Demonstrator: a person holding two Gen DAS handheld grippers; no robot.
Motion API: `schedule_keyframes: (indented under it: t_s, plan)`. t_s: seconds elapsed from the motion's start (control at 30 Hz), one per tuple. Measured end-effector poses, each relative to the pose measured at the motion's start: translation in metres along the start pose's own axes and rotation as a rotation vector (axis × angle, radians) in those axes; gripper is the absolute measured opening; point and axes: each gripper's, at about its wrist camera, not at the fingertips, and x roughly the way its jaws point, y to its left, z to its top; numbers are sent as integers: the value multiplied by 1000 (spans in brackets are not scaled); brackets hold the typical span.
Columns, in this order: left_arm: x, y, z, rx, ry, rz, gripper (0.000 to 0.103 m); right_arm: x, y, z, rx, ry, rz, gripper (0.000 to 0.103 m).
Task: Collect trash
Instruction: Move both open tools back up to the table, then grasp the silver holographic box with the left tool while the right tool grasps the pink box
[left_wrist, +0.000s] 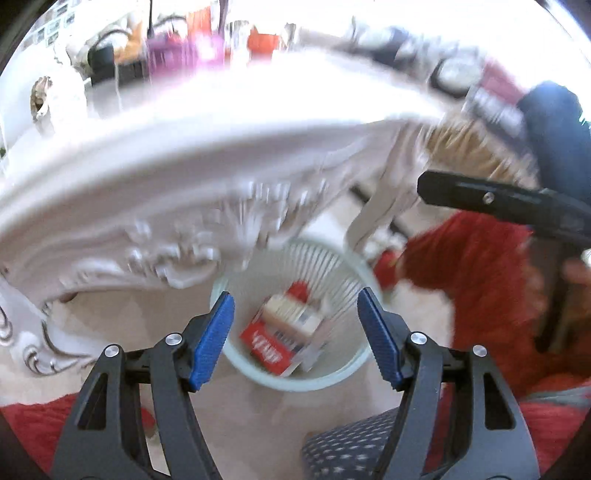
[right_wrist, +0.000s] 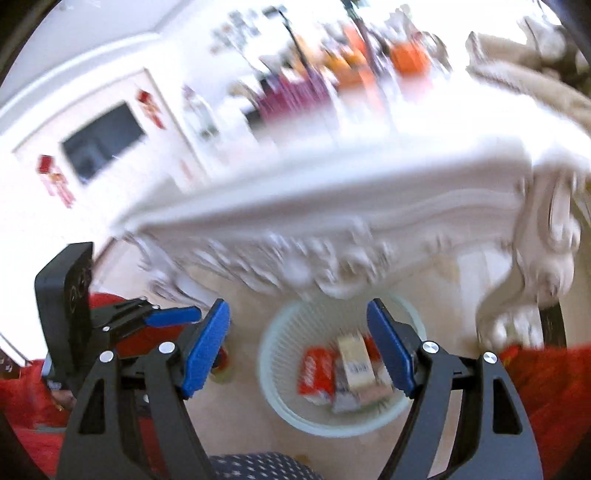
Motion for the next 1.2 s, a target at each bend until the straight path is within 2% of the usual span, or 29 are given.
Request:
schedule_keyframes:
  t_s: [0.07,0.13,0.23,0.37,0.47,0.57,0.63,0.77,0.9,1.03,1.2]
  plan:
    - [-24,9,17,2,-53,-14,68,-10,4,27,-65,-34,46,73]
    - [-45,21,39,41,-102,8,68,-11,6,54,-144,-42,54,84]
    - [-62,50,80,130,-159,106,68,-2,0,107,-280,-98,84,85]
    - [-51,104,141,163,-173,192,68,44,-22,172,-361,-67,62,88]
    - [-31,143,185,166,-154,222,68,88,-40,215,-376,-22,75,88]
    - [5,184,230,216,-81,287,68,124,-46,253,-408,-12,88,88]
    - [28,204,250,224,-36,299,68,154,-45,273,-440,16,98,88]
    - [63,230,275,221,15,256,68,195,-40,279,-514,97,105,88]
    - [81,230,284,305,8,198,68,220,-38,282,-586,144,110,87]
    - [104,228,293,340,43,194,68,244,-39,290,-572,181,158,88]
    - [116,242,308,272,19,156,68,258,-40,295,-516,241,218,88]
